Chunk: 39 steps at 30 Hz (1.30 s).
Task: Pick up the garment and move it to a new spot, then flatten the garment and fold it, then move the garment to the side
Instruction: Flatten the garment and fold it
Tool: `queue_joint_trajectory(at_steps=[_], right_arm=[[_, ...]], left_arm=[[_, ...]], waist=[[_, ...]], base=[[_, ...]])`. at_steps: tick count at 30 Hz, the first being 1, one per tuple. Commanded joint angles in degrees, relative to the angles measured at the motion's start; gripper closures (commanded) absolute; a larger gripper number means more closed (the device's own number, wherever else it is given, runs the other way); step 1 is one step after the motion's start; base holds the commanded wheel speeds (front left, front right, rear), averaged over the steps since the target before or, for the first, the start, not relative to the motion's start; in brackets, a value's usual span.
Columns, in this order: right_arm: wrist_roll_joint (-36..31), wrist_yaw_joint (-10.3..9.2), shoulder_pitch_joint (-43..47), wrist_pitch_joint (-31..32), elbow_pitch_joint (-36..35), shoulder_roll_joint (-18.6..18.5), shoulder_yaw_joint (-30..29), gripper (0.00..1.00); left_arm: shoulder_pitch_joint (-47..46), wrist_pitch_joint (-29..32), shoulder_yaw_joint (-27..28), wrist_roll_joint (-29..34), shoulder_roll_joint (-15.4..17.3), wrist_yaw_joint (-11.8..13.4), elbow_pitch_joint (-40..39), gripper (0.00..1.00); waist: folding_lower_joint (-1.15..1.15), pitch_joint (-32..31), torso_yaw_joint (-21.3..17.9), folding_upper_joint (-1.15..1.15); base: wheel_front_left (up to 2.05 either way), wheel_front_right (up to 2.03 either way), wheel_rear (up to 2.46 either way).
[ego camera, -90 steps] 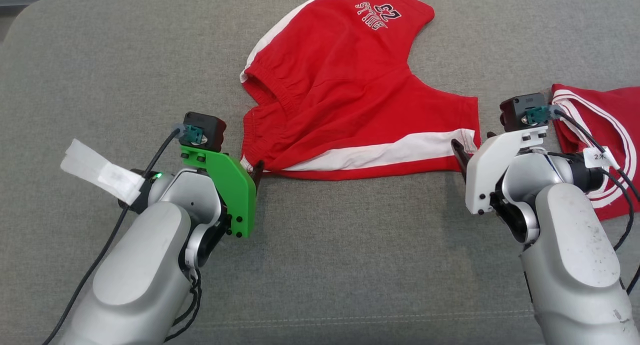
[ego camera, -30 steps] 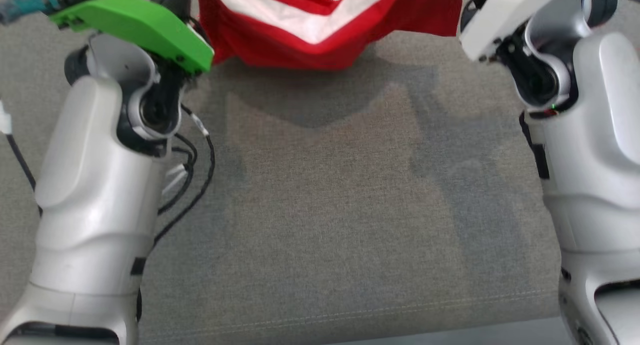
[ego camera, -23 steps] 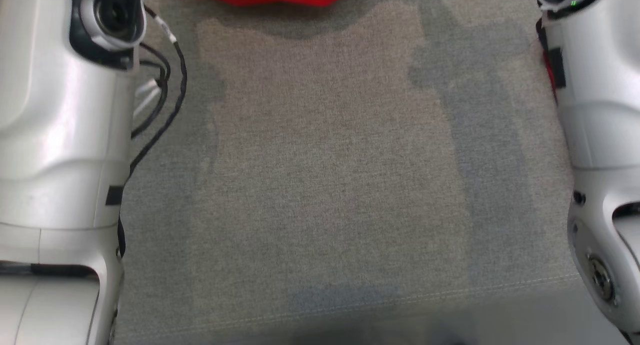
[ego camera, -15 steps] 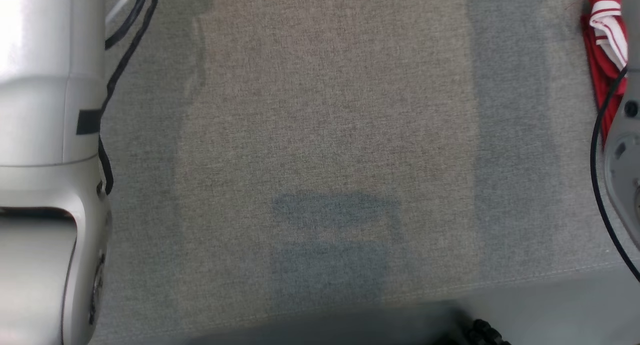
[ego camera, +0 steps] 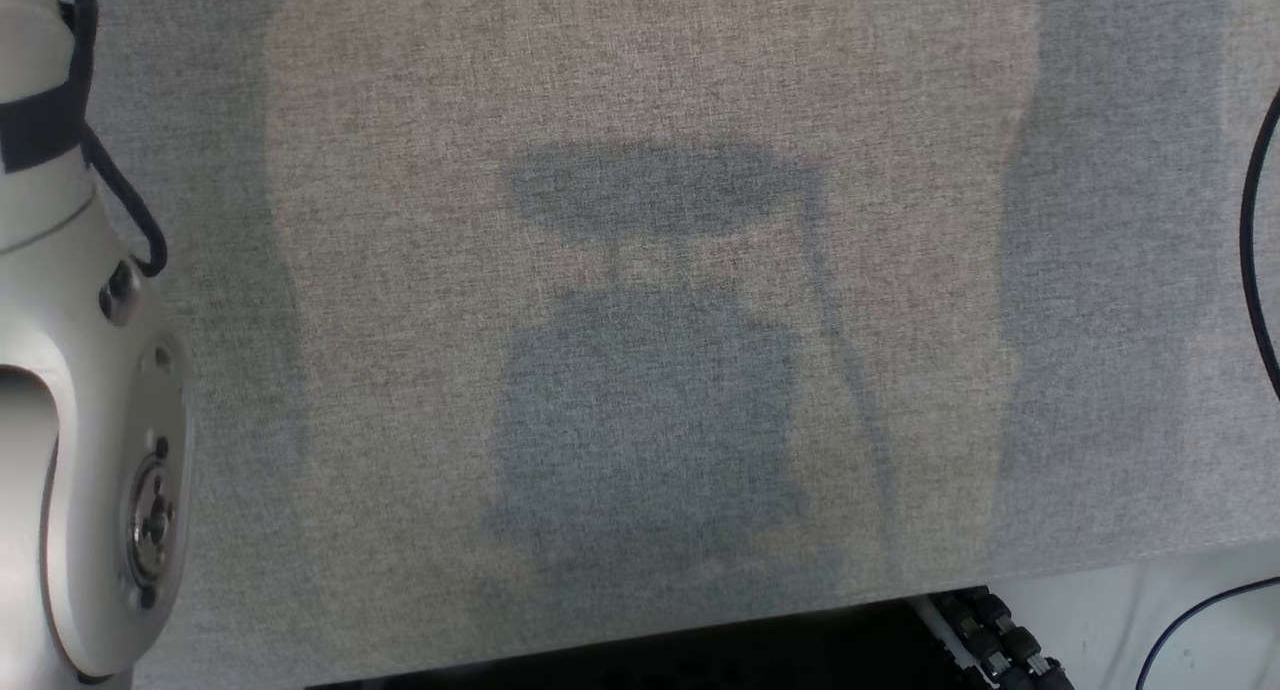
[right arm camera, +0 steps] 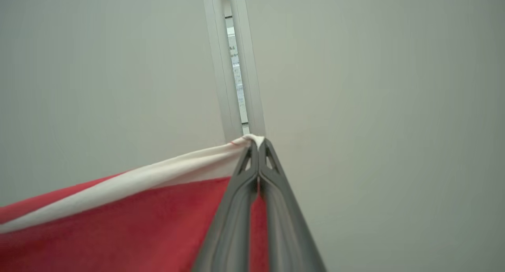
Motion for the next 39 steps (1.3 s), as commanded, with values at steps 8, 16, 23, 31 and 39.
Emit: queue_joint_trajectory(at_steps=[8,16,23,31,39], right_arm=[[2.7,-0.13,9.9,-0.4,-11.7,-1.5,5.5,1.00],[10.3,-0.11,25.6,7.1,-16.1,-7.2,14.2,1.00],[16.8,-0.10,44.6,19.5,-28.9,-13.0,18.0,1.00],[17.3,-0.09,62.0,36.4,-37.2,-17.2,21.7,1.00],[20.0,-0.09,72.6,50.5,-42.6,-19.9,24.4,1.00]], left_arm=[[10.0,-0.3,-1.0,0.2,-0.3,-0.4,-6.0,1.00],[23.5,-0.3,-8.1,-2.6,0.5,-0.4,-5.9,1.00],[37.0,2.6,-11.4,-4.5,3.6,0.8,-5.3,1.00],[50.8,11.5,-16.8,-0.8,7.8,6.9,-10.0,1.00],[61.4,17.5,-20.4,1.9,11.9,11.6,-14.2,1.00]], waist=[[-0.02,-1.7,0.1,0.00],[-0.02,-8.9,2.0,0.00],[-0.02,-18.4,2.7,0.00],[-0.02,-26.5,2.5,0.00],[-0.02,-32.2,2.5,0.00]], base=[[0.00,0.00,0.00],[0.00,0.00,0.00],[0.00,0.00,0.00],[0.00,0.00,0.00],[0.00,0.00,0.00]])
